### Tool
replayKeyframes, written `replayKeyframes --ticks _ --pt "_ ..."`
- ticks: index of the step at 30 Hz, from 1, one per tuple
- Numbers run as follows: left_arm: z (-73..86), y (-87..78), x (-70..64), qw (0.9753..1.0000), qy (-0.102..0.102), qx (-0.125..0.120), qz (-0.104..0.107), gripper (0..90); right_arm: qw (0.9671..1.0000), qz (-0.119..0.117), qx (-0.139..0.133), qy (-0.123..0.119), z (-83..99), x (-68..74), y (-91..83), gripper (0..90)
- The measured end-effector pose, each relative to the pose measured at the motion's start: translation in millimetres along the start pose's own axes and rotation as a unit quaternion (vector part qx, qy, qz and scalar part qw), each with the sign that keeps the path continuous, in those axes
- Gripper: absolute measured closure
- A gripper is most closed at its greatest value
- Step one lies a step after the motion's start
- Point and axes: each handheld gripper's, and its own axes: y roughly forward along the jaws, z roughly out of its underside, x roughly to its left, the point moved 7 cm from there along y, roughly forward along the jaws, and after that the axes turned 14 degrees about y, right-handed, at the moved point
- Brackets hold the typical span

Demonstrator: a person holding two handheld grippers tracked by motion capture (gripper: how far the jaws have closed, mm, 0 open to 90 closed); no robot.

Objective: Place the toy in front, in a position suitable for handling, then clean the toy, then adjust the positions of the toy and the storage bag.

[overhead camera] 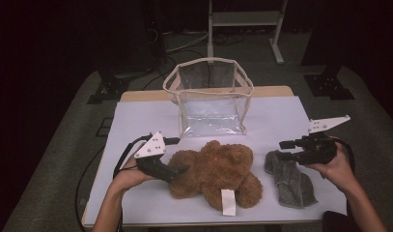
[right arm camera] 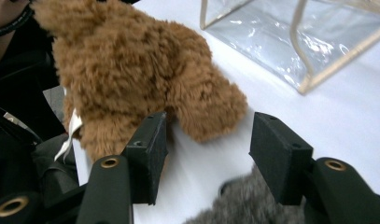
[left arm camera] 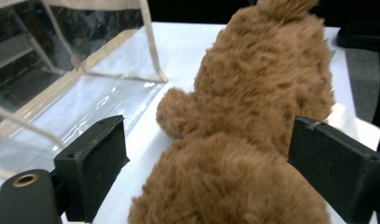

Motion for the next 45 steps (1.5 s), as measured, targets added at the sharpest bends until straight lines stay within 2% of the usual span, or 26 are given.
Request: replayKeyframes --ticks 8,15,18,20,31,45 --pt "10.0 -8.4 3.9 0.9999 -0.006 0.008 -0.007 10.0 0.9997 -0.018 0.011 -0.015 -27.0 7.7 19.4 39.1" --pt "19.9 -16.9 11.4 0.9994 -0.011 0.022 -0.025 9.5 0.9986 -0.031 0.031 -0.030 -49.4 15.5 36.5 36.5" --pt "24.2 -21.6 14.3 0.9991 -0.021 0.022 -0.031 9.4 0.9979 -0.036 0.036 -0.041 -59.2 19.7 43.0 36.3" --pt "23.9 -24.6 14.9 0.9991 -0.027 0.013 -0.029 8.7 0.9972 -0.039 0.042 -0.049 -67.4 23.5 48.2 36.3" --pt "25.7 -39.5 19.6 0.9986 -0.023 0.014 -0.045 8.6 0.9939 -0.051 0.056 -0.080 -107.2 39.0 70.9 35.9" --pt "29.2 -44.3 20.9 0.9983 -0.023 0.020 -0.049 8.6 0.9891 -0.058 0.078 -0.110 -130.1 57.2 91.2 36.0"
